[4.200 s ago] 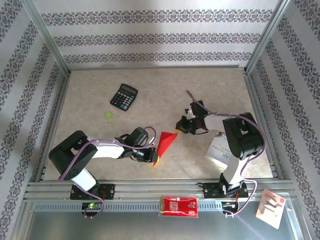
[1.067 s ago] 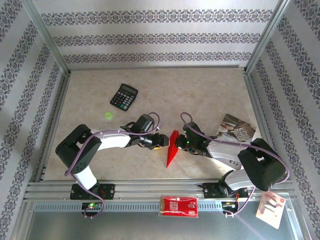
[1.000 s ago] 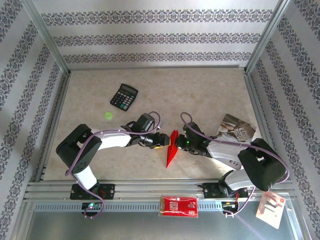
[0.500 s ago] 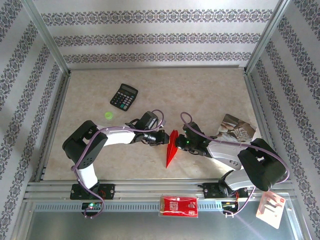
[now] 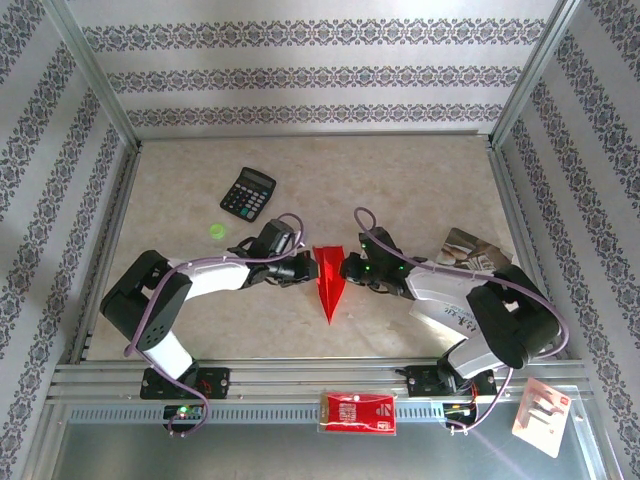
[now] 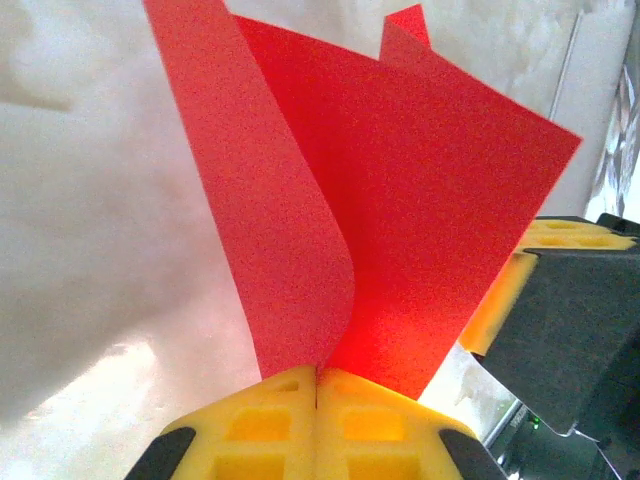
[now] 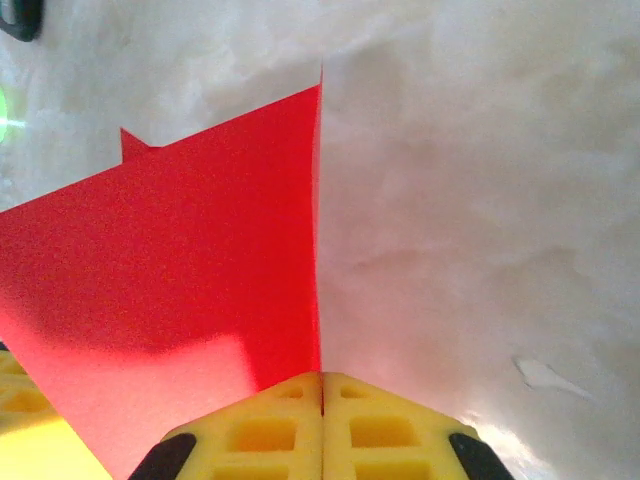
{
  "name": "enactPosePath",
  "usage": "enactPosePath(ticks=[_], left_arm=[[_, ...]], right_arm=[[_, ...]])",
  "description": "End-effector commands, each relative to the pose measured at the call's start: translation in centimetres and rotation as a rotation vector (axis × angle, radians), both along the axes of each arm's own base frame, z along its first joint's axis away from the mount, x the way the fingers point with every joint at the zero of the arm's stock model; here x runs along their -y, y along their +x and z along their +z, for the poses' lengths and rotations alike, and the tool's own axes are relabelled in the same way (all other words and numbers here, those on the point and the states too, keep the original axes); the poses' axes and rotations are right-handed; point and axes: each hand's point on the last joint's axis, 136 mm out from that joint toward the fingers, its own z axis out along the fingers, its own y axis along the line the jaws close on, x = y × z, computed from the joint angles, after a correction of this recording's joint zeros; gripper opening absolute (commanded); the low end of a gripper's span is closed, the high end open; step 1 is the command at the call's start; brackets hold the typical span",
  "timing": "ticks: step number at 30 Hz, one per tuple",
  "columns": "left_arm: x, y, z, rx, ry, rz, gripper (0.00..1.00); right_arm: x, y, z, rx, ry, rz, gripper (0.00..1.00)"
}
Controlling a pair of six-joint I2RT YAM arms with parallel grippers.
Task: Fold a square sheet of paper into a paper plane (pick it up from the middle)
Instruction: Move a paper plane to the center of the table.
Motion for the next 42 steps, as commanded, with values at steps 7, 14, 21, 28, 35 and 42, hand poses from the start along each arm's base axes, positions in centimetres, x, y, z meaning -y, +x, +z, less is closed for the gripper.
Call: enactPosePath(ticks=[7,14,21,28,35,42], left_arm=[[-3.1,1.5,-0.6,-0.018,0.01,0.071,0.02],[-3.3,1.2,-1.9,-0.044,0.013,0.064,0.03],[-3.1,1.2,-2.4,-0.061,0.008,0.058,0.12],[-2.9,1.2,-1.0,-0.045,-0.017,0.057,0.24],[-3.2,1.1,0.5,-0.024,-0.01,0.049,0.34],[-5.6,1.7,3.0,0.058,0.054,0.062,0.41]], right_arm=[[-1.1,2.3,-0.8,0.003,-0.004,0.039,0.07],[-1.4,2.7,-1.4,-0.008,0.007,0.046,0.12],[-1.6,3.1,-1.1,-0.001,0.019,0.051,0.2],[-1.3,3.1,-0.7,0.006,0.026,0.049,0.26],[-0.8,3.3,0.3,0.023,0.036,0.042,0.29],[1.7,4.2,3.2,0.094,0.022,0.01,0.35]])
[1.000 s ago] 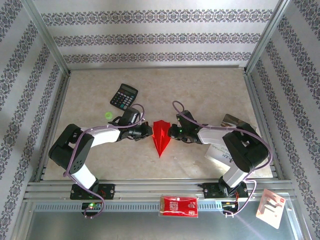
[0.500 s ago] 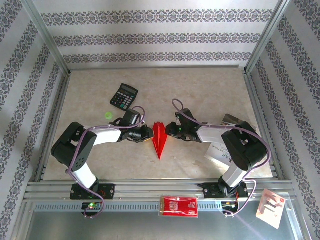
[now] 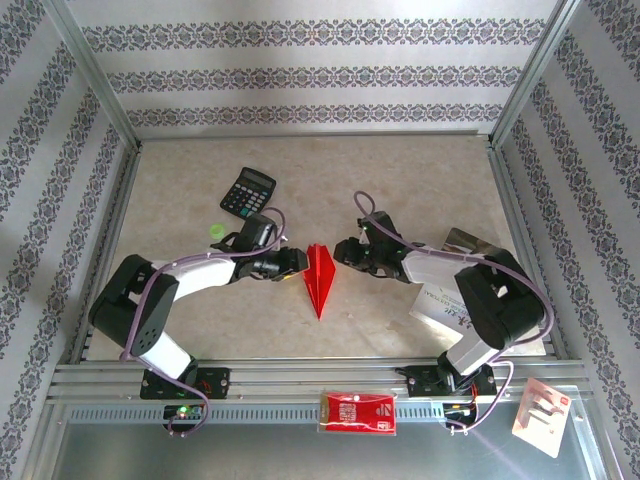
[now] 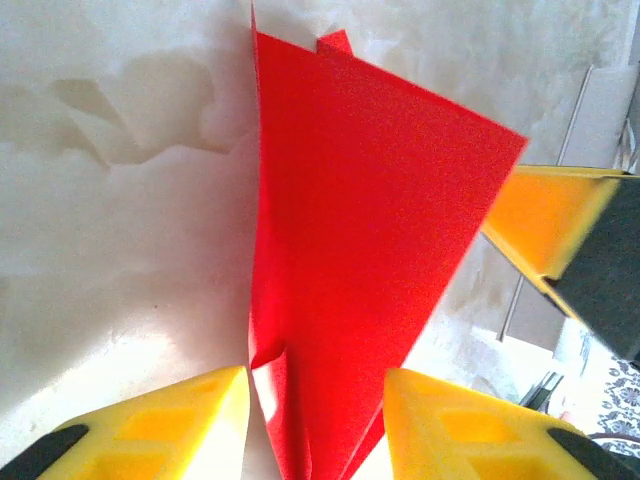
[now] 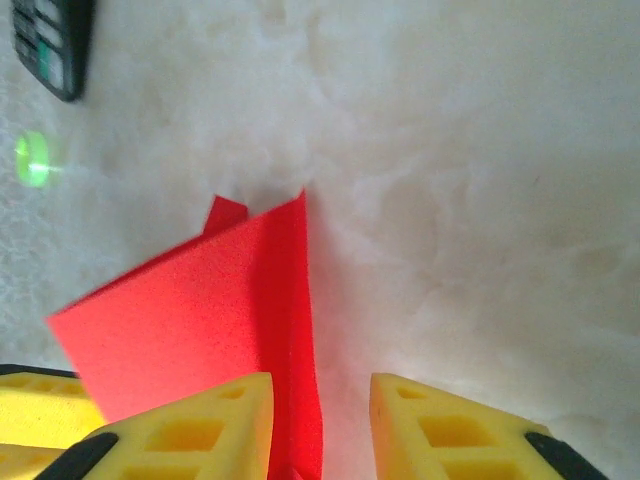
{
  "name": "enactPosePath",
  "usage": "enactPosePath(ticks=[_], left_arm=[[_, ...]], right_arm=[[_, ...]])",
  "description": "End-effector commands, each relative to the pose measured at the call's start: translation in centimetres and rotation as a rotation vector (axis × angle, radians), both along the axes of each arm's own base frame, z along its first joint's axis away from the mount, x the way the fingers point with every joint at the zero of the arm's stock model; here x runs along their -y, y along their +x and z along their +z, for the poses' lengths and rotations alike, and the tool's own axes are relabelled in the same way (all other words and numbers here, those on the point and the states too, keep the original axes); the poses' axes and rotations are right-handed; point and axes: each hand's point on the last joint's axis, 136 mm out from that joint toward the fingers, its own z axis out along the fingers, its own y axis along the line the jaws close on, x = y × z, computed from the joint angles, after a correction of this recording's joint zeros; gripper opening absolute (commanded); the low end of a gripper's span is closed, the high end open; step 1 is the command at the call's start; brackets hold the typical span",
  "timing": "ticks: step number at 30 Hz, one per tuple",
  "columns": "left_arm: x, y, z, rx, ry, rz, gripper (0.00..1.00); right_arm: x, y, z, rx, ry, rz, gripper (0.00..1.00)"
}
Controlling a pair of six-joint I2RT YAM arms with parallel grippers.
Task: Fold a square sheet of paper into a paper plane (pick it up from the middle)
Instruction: Move a paper plane to the center of the table.
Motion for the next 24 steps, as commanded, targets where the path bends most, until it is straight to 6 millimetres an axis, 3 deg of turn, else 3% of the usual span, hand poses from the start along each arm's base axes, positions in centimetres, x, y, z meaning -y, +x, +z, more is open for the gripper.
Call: enactPosePath(ticks=[1,5,9,11,12,14,17,19,22,24], left_arm=[[-2.8,1.0,2.9,0.114,0.081,0.02,0.43],[-8.5,2.7,6.8,0.358,0.312,0.141,0.61],[-15.7,4.0,11.4,0.612,0.602,0.338,0.81],[-19.6,4.0,12.9,0.692,0.753,0.463,0.99],[-21.6,3.9,13.6,0.726,0.825,0.533,1.0],[-24.4,3.5,14.0,0.773,0.926,0.617,1.0],[-26.9,3.7,13.1,0.832,0.993,0.676,1.0],[-28.3,4.1,11.5,0.832,1.009,0.701,1.0],[-30.2,5.1,8.3,0.78,1.034,0.699,1.0],[-30.4,6.1,6.5,0.802,0.999,0.664,1.0]], right_arm=[[2.1,0.6,2.6,0.082,-0.061,0.002,0.38],[6.0,2.0,5.5,0.226,-0.343,-0.019,0.46],[12.4,4.3,8.1,0.357,-0.724,-0.162,0.68],[15.6,5.3,9.2,0.415,-0.915,-0.259,0.88],[17.0,5.8,9.7,0.437,-1.001,-0.29,0.96],[18.9,6.6,10.0,0.45,-1.136,-0.317,0.98],[20.8,7.7,8.9,0.439,-1.261,-0.314,0.98],[21.5,8.3,7.4,0.438,-1.256,-0.304,0.98],[21.5,8.4,4.9,0.49,-1.12,-0.299,0.98],[20.9,8.1,5.5,0.57,-1.021,-0.306,0.98]])
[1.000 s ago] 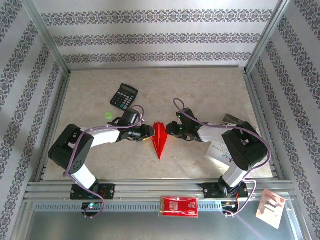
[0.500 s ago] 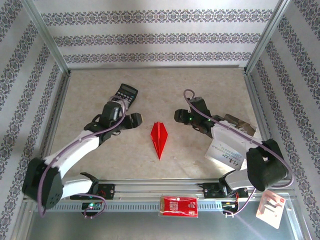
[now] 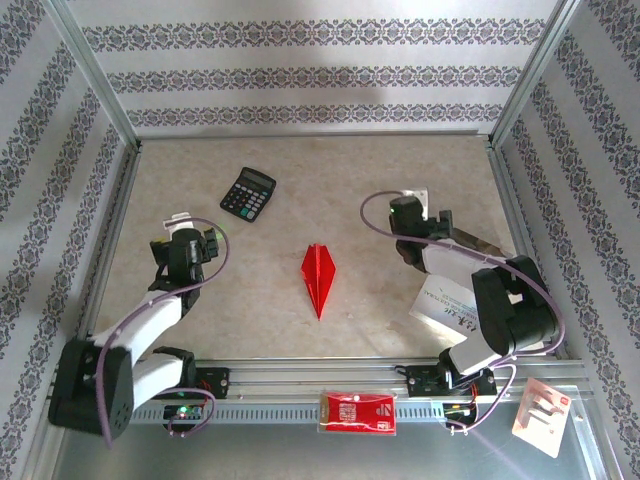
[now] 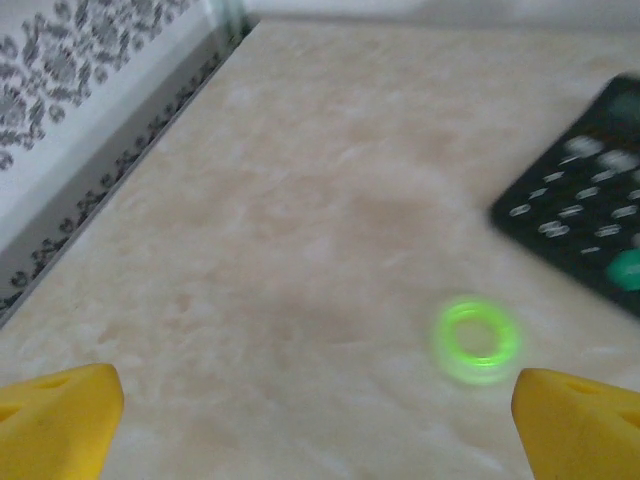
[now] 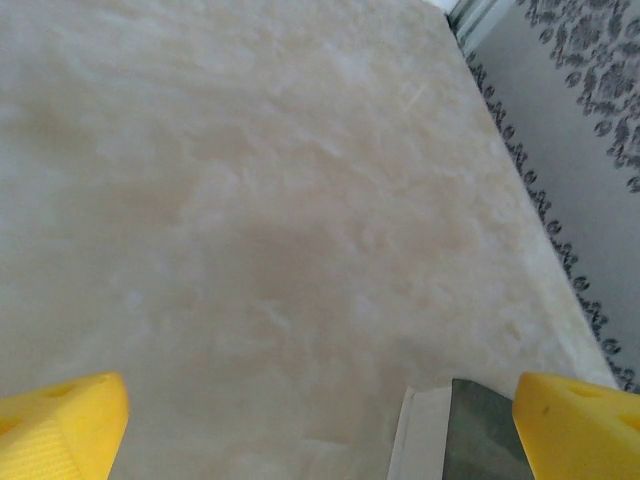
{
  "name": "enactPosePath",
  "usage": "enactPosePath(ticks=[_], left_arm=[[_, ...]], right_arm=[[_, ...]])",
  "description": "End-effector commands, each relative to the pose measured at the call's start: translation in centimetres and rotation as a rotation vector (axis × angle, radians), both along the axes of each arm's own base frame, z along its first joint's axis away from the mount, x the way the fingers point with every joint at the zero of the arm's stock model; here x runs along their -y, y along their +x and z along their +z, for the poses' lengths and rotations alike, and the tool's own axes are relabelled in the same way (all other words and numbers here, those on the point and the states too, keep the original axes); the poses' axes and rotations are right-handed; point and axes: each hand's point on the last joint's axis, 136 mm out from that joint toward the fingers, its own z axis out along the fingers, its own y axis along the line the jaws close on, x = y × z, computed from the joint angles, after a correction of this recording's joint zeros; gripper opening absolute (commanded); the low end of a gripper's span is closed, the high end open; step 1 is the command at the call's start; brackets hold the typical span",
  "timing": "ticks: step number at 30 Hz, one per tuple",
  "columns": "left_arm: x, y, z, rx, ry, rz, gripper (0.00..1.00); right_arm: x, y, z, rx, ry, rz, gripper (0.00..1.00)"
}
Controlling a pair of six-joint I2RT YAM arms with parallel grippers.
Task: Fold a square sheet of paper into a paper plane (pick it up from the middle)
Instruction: Move a paper plane to the center of the table, then reset both arms
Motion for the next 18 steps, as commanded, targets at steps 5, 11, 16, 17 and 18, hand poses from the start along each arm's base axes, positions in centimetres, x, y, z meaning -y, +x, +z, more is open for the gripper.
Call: enactPosePath(ticks=[5,11,16,17,18], left_arm=[[-0.3,4.2,-0.1,0.128,-0.061,-0.133,1.0],[2.9,6.5,-2.3,0.139,-0.133,-0.342,1.0],[2.9,7.0,-2.4,0.185,-0.096,-0.327,1.0],[2.9,6.8,-2.7,0.156,-0.104,-0.324,1.0],[2.9,6.7,-2.9,0.131,-0.107,-0.32,1.0]], right_arm=[[0.0,-0.5,2.8,0.266,0.275,0.162,0.98],[1.1,-1.6,3.3,0.336,0.398,0.207,0.96],[1.0,-2.6,3.3,0.368,0.373,0.215,0.98],[1.2,-2.6,3.4,0.371,0.349,0.214,0.98],[1.8,-2.6,3.5,0.38,0.314,0.199,0.98]])
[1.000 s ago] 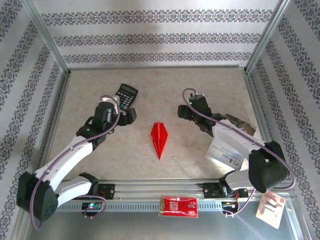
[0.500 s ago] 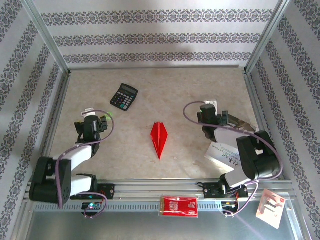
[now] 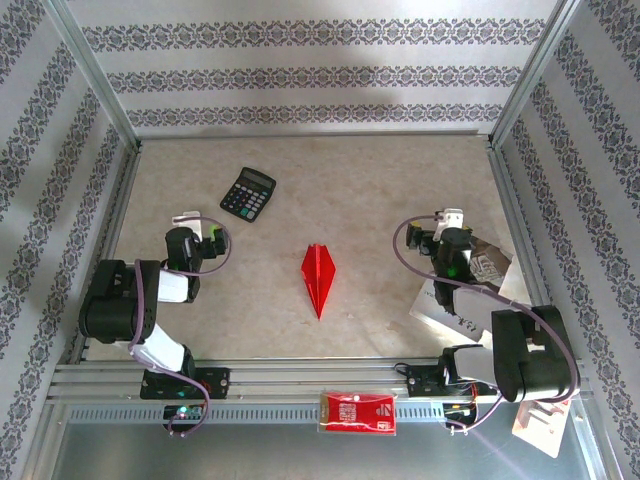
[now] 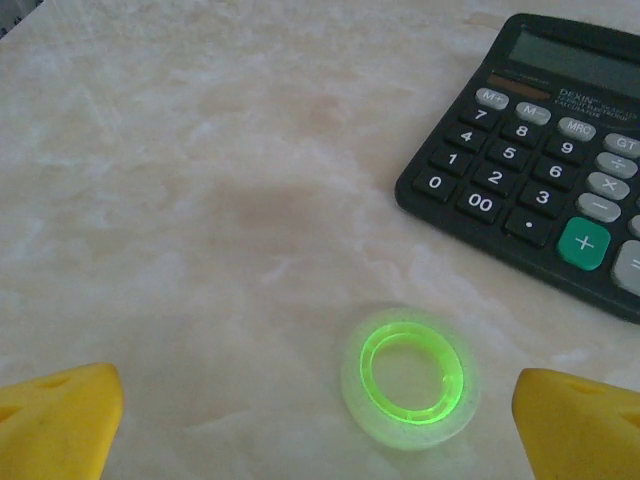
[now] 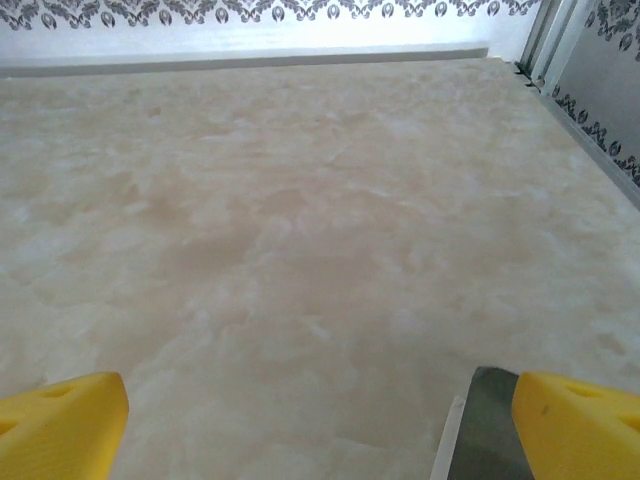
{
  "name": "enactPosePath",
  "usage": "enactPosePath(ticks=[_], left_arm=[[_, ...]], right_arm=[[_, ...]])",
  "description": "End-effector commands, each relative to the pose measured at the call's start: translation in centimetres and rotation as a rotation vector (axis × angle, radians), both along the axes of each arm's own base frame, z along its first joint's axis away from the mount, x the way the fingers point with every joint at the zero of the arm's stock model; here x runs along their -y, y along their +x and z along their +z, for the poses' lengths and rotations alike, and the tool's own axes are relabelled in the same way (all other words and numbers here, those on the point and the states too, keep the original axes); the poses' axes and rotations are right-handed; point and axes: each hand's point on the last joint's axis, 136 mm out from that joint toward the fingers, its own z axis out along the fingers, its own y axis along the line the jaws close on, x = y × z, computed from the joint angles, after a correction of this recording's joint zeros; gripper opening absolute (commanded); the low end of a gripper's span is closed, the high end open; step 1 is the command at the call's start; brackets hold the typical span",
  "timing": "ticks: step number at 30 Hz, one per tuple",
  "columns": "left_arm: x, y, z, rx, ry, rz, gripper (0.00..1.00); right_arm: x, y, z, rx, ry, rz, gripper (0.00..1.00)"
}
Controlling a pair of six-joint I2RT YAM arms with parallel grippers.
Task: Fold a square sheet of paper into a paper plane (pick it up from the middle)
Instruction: Reset both arms
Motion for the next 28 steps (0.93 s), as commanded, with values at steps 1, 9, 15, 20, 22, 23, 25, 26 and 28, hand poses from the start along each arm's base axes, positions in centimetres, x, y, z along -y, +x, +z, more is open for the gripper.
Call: enactPosePath(ticks=[1,9,15,20,22,23,25,26,28], left_arm=[[0.7,1.1,2.4,0.096,0.021,-0.041,1.0],[0.8,1.1,2.6,0.112,0.026,-0.041,1.0],[0.8,1.1,2.6,0.111,0.024,-0.04,1.0],[0.9,1.1,2.5,0.109,0.024,-0.045,1.0],[0.9,1.1,2.5,0.107,0.022,-0.05,1.0],[0.9,1.1,2.5,0.108,0.022,-0.048,1.0],[0.9,1.1,2.5,0.107,0.023,-0.049,1.0],[0.9,1.1,2.5,0.107,0.023,-0.048,1.0],[0.9,1.1,2.6,0.108,0.023,-0.049,1.0]], right_arm=[[0.6,0.4,2.0,0.102,-0.033,-0.019,0.98],[1.7,2.7,-0.8,0.064,0.012,-0.02,0.98],[1.2,3.7,-0.4,0.069,-0.018,-0.013,0.98],[0.9,3.7,-0.4,0.084,-0.023,-0.001,0.98],[0.8,3.8,-0.3,0.084,-0.023,-0.001,0.98],[0.8,3.9,-0.4,0.082,-0.02,-0.001,0.98],[0.9,3.9,-0.4,0.082,-0.015,0.001,0.98],[0.9,3.9,-0.4,0.081,-0.013,0.002,0.98],[0.8,3.8,-0.4,0.083,-0.016,0.004,0.98]])
